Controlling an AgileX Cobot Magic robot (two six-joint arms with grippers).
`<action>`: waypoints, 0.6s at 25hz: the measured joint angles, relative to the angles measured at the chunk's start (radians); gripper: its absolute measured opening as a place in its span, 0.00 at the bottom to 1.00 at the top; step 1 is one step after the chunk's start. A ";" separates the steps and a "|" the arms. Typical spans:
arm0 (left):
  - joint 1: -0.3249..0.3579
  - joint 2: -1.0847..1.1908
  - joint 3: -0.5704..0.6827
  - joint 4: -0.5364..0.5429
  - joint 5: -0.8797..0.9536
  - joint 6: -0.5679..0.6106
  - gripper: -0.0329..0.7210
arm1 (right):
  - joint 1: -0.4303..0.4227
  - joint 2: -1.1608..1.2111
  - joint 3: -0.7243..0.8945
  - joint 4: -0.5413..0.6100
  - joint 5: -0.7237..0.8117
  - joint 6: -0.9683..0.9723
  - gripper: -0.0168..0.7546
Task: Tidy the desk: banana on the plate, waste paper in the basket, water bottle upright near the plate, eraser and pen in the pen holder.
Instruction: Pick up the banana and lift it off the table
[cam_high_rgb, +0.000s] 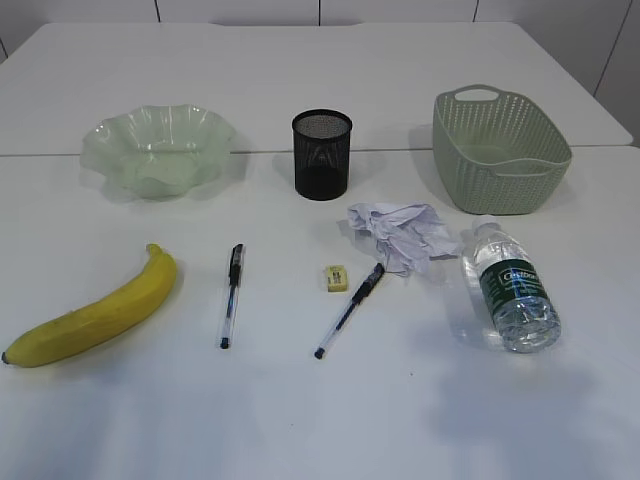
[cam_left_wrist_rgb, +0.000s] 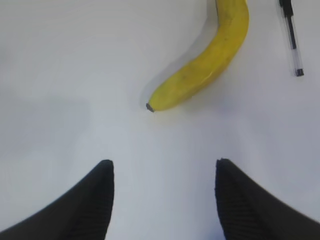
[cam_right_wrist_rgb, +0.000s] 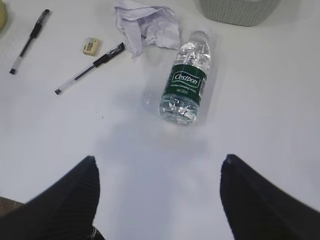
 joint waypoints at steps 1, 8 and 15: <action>0.000 0.026 -0.022 0.000 -0.002 0.000 0.65 | 0.000 0.016 -0.006 0.000 0.002 -0.002 0.75; 0.000 0.168 -0.118 -0.006 -0.021 0.000 0.65 | 0.000 0.113 -0.055 0.020 0.008 -0.008 0.74; 0.000 0.270 -0.123 -0.065 -0.126 0.008 0.65 | 0.000 0.159 -0.055 0.079 0.008 -0.010 0.75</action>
